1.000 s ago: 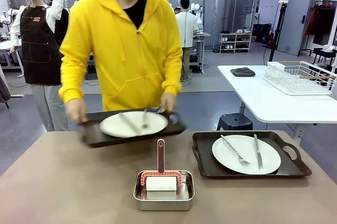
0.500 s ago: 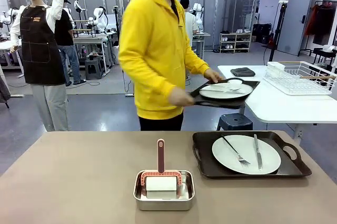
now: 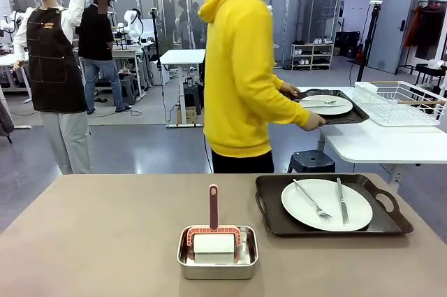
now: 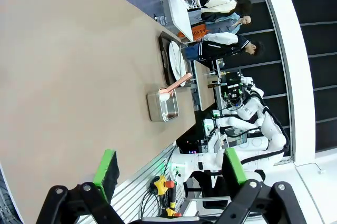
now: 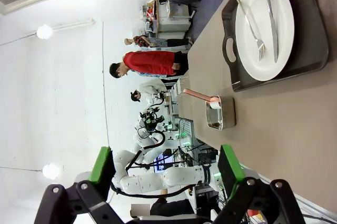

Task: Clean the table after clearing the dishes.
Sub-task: When the left (or right) Handle tray is removed, use the left hand (or right hand) to clean the left (or right) side of the table with the Lint Roller.

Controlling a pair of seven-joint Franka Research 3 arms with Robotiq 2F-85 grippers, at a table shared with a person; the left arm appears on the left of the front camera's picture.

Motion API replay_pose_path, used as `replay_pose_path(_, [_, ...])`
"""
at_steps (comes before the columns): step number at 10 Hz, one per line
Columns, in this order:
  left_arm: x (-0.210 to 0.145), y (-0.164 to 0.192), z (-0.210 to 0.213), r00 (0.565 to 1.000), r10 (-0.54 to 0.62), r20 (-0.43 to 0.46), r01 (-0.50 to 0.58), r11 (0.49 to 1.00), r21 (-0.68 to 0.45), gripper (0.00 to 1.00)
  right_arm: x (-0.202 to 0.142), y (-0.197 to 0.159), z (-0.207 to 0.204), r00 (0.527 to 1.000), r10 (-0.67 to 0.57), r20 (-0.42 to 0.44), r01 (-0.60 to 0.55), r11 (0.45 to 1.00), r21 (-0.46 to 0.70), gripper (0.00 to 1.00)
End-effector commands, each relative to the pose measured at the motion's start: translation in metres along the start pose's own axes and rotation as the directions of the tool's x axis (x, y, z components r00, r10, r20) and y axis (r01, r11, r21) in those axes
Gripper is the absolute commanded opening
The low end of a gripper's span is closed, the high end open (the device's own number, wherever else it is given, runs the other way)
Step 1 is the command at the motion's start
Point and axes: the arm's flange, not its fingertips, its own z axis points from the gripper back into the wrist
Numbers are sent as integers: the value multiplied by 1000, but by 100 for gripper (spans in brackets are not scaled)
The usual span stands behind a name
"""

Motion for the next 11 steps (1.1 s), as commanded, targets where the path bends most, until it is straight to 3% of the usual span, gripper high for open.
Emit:
replay_pose_path(1, [11, -24, -5, 990, -123, -68, 128, 990, 67, 100, -1, 2, 3, 1000, 5, -5, -5, 1000, 9, 100])
replay_pose_path(3, [44, -89, -33, 904, -350, -244, 405, 885, 231, 100, -1, 2, 3, 1000, 5, -5, -5, 1000, 9, 100])
replay_pose_path(5, [80, -166, -89, 775, -497, -391, 606, 761, 234, 100, -1, 2, 3, 1000, 5, -5, -5, 1000, 9, 100])
replay_pose_path(8, [113, -268, -225, 460, -592, -661, 832, 547, 89, 100, -1, 2, 3, 1000, 5, -5, -5, 1000, 9, 100])
replay_pose_path(11, [102, -333, -373, 129, -545, -829, 921, 376, -103, 100, -1, 2, 3, 1000, 5, -5, -5, 1000, 9, 100])
